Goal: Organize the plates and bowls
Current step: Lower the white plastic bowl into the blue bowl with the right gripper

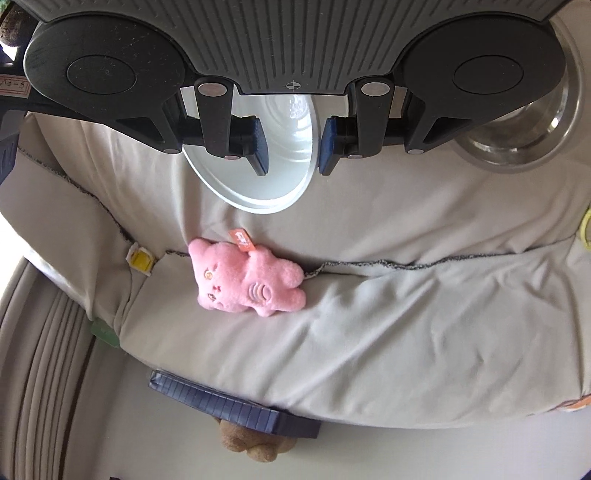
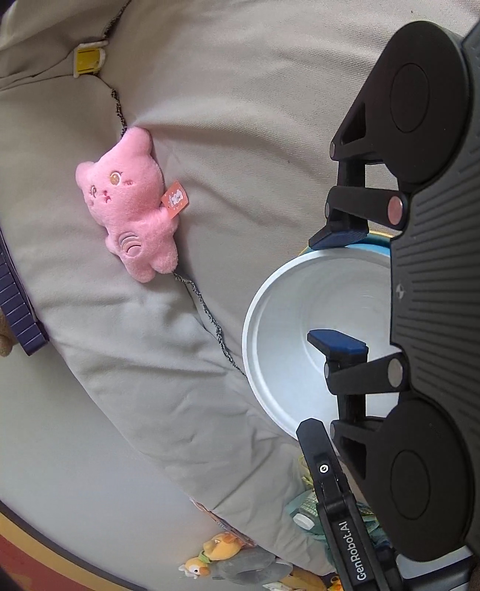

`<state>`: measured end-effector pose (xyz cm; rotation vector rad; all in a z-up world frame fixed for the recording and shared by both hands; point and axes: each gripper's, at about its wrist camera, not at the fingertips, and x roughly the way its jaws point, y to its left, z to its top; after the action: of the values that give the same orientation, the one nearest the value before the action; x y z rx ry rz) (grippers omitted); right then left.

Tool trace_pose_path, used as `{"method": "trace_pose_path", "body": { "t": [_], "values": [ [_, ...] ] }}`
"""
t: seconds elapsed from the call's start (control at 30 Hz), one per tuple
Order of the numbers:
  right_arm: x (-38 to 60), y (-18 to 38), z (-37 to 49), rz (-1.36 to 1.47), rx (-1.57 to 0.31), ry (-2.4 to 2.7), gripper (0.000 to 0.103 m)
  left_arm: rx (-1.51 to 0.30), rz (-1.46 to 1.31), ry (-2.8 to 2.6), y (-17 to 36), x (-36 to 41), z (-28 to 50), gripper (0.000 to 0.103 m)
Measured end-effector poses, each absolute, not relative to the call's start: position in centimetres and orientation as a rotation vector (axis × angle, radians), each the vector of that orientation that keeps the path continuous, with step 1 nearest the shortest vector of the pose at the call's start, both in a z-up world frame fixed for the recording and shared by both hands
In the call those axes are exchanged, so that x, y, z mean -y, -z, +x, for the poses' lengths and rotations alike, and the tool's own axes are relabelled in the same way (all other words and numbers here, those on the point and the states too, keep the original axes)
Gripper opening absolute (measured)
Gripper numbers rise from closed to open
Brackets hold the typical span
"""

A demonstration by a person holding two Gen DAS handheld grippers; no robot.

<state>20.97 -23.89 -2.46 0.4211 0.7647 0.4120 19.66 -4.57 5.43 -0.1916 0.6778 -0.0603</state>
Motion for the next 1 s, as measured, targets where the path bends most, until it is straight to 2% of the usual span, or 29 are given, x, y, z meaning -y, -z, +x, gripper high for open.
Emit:
{"method": "trace_pose_path", "body": {
  "t": [0.1, 0.17, 0.23, 0.33, 0.57, 0.83, 1.0],
  "values": [
    [23.9, 2.8, 20.7, 0.406, -0.768, -0.414, 0.044, -0.691, -0.183, 0.021, -5.1, 5.0, 19.9, 0.033],
    [23.9, 3.0, 20.6, 0.396, -0.774, -0.414, 0.032, -0.697, -0.193, 0.009, -4.8, 5.0, 19.9, 0.034],
    [23.4, 3.4, 20.1, 0.349, -0.787, -0.408, 0.029, -0.696, -0.202, 0.005, -4.7, 5.0, 19.7, 0.035],
    [22.8, 3.2, 19.4, 0.308, -0.783, -0.407, 0.030, -0.702, -0.211, 0.003, -4.8, 4.9, 19.6, 0.039],
    [24.6, 2.3, 20.1, 0.415, -0.779, -0.459, 0.033, -0.701, -0.232, 0.004, -5.0, 4.2, 19.4, 0.038],
    [24.4, 2.4, 20.2, 0.338, -0.759, -0.390, 0.033, -0.734, -0.209, -0.008, -4.0, 4.1, 19.1, 0.037],
    [24.3, 3.2, 20.5, 0.336, -0.784, -0.377, 0.033, -0.661, -0.218, 0.030, -5.2, 4.2, 18.1, 0.037]
  ]
}}
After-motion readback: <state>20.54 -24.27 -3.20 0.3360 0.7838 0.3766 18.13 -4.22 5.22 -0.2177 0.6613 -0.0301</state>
